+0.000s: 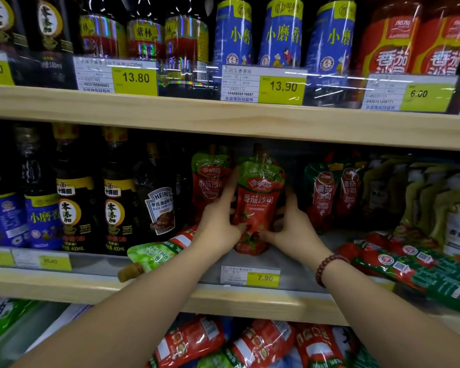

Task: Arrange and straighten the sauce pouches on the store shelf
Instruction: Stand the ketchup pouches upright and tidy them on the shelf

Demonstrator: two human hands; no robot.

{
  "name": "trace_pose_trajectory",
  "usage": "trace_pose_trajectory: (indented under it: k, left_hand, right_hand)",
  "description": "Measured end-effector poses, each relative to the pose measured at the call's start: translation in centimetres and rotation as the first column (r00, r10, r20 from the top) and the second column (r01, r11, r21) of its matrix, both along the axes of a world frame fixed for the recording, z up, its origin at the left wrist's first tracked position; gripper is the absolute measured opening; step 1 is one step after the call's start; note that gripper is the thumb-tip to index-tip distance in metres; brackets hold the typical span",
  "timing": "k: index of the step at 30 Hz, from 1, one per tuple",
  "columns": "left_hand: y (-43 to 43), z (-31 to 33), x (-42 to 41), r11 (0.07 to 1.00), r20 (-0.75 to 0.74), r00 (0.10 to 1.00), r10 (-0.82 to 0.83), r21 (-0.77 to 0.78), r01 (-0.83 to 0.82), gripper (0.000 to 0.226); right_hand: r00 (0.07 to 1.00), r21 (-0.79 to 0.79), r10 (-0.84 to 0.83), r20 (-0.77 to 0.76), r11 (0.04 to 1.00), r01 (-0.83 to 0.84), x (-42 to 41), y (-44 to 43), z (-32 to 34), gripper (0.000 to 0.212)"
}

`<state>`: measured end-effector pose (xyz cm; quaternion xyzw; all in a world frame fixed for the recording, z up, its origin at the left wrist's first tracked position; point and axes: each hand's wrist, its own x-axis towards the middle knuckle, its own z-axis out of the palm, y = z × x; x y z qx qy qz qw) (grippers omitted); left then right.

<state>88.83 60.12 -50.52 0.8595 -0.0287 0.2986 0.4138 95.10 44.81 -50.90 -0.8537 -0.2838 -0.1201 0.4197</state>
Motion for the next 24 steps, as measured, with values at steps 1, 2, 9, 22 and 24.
trace_pose_trajectory:
  k: [1,2,9,22,24]
  left_hand:
    - [-0.1,-0.1,-0.1,0.998,-0.002,1.000,-0.002,0.062,0.002,0.115]
    - [-0.1,-0.1,-0.2,0.993,-0.013,1.000,-0.001,0.121,0.003,0.116]
    - [-0.3,0.3,0.3,0.955,-0.090,0.994,0.054,0.295,-0.025,0.118]
    - [-0.6,-0.2,1.4,0.962,-0.072,0.989,0.130,0.250,-0.108,0.117]
    - [-0.6,-0.3,1.5,0.963,-0.060,0.990,0.131,0.246,-0.113,0.119]
  right_hand:
    - [1.000,-0.003,0.002,0.018,1.000,-0.002,-0.4,-0.3,0.2,0.103]
    - [1.000,-0.009,-0.003,0.021,1.000,0.003,-0.8,-0.7,0.3,0.104]
    - [0.988,-0.047,-0.126,0.090,0.990,0.131,-5.6,-4.8,-1.7,0.060]
    - [0.925,-0.047,-0.219,0.312,0.968,0.245,-6.6,-5.1,-3.5,0.048]
    - [0.923,-0.028,-0.227,0.311,0.968,0.248,-6.7,-5.0,-3.6,0.051]
